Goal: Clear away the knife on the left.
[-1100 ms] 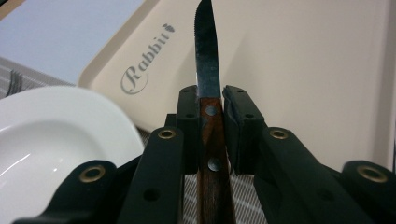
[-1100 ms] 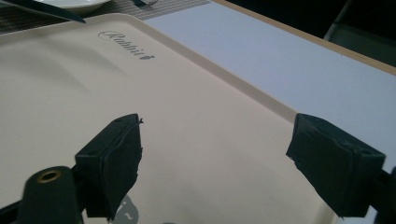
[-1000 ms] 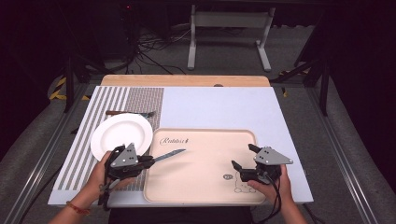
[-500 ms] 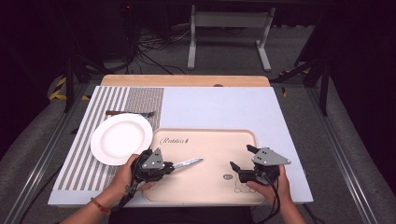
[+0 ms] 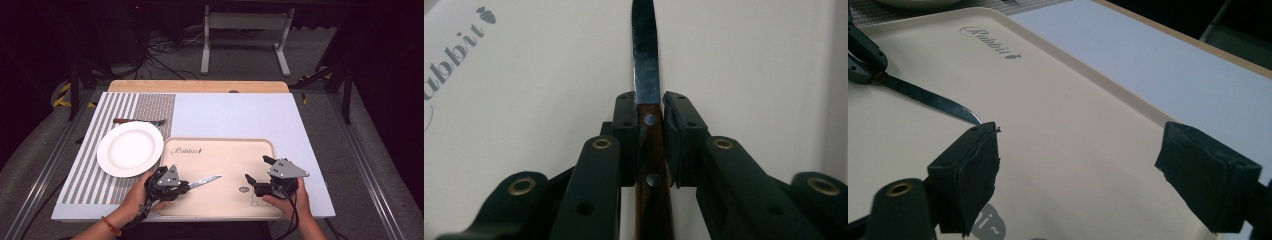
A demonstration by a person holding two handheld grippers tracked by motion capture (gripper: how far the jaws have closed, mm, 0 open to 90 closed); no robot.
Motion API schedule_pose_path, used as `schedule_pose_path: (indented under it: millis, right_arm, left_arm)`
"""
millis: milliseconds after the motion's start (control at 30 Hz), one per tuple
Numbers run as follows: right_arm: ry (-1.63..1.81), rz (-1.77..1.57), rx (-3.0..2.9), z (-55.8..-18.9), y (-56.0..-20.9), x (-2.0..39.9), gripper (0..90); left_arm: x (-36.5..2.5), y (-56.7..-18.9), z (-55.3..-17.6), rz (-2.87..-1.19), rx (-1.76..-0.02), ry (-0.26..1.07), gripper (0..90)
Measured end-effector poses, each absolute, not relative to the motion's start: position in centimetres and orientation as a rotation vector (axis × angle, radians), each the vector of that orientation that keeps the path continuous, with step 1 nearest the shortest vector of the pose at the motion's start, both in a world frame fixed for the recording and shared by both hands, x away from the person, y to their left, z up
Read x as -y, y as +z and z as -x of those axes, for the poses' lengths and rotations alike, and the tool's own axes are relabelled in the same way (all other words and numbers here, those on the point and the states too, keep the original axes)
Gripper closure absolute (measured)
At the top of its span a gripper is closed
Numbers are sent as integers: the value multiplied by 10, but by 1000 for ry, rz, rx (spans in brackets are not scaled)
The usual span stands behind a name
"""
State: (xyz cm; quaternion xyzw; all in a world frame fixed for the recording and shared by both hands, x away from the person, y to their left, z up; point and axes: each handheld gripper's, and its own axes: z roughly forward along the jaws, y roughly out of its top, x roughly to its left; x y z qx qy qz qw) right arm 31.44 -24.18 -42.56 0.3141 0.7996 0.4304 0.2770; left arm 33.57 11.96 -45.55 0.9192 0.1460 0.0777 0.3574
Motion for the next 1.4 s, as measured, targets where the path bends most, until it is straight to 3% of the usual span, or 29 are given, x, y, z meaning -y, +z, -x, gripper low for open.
schedule_pose_path:
  millis: [33, 100, 200, 233, 333, 367, 400, 433, 700, 800, 1100, 1400]
  right_arm:
    - [1157, -842, -2144, -314, -425, 242, 171]
    - [1162, -847, -2142, -315, -425, 242, 167]
    - [1171, -835, -2119, -314, -423, 245, 165]
    - [1180, -836, -2112, -314, -423, 246, 165]
    - [1185, -850, -2103, -314, -422, 248, 165]
    - [1184, -855, -2098, -314, -421, 248, 165]
    - [1182, -855, -2094, -315, -421, 249, 165]
    - [1182, -858, -2094, -315, -421, 249, 166]
    - [1153, -864, -2123, -317, -426, 246, 169]
    - [1143, -858, -2137, -317, -428, 244, 170]
    - [1129, -842, -2154, -317, -430, 241, 170]
    - [1128, -850, -2155, -317, -430, 241, 166]
  left_arm:
    - [-120, -455, -335, -2375, -375, 202, 764]
    - [-121, -454, -335, -2373, -381, 230, 637]
    - [-128, -447, -337, -2311, -376, 209, 615]
    - [-132, -442, -340, -2282, -379, 204, 628]
    - [-134, -437, -343, -2266, -326, 185, 782]
    - [-132, -435, -344, -2291, -287, 189, 782]
    - [-130, -435, -345, -2311, -244, 176, 866]
    - [-128, -436, -344, -2323, -214, 158, 895]
    - [-97, -443, -340, -2428, -37, 138, 898]
    - [-88, -449, -337, -2489, -4, 199, 897]
    - [-105, -447, -346, -2510, -84, 255, 894]
    - [-134, -448, -351, -2498, -182, 192, 885]
